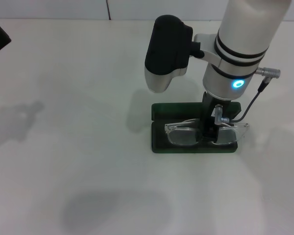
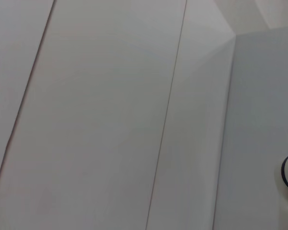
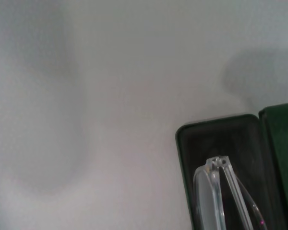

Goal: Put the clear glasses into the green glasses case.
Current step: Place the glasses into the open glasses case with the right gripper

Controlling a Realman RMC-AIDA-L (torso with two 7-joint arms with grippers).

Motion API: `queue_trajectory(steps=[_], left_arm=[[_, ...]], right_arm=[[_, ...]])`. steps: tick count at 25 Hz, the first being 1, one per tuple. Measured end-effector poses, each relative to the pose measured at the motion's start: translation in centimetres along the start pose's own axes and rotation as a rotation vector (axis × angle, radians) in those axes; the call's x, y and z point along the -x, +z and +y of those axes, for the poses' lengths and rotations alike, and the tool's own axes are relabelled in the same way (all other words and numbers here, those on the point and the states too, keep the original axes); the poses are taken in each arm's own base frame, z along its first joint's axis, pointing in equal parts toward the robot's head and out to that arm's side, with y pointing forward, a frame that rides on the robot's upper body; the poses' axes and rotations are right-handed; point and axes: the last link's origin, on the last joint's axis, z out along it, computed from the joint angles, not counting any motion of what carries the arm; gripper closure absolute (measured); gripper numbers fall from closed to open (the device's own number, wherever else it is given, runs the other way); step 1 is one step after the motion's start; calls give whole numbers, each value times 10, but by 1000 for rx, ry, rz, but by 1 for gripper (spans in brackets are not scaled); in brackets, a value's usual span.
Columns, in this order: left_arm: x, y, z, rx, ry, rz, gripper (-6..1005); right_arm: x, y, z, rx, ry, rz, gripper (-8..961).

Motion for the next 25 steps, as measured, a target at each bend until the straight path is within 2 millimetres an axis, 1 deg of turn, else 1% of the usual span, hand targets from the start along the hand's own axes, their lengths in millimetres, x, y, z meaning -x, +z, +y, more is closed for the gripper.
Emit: queue_trajectory(steps=[14,25], left_arm=[[4,0,2,-3,-3,-1,906],[7,0,3,-4,-9,3,904]], right_arm=[[-3,5,0,-2,-11,1,834],[-4,9,-3,-17,-1,-1,831]])
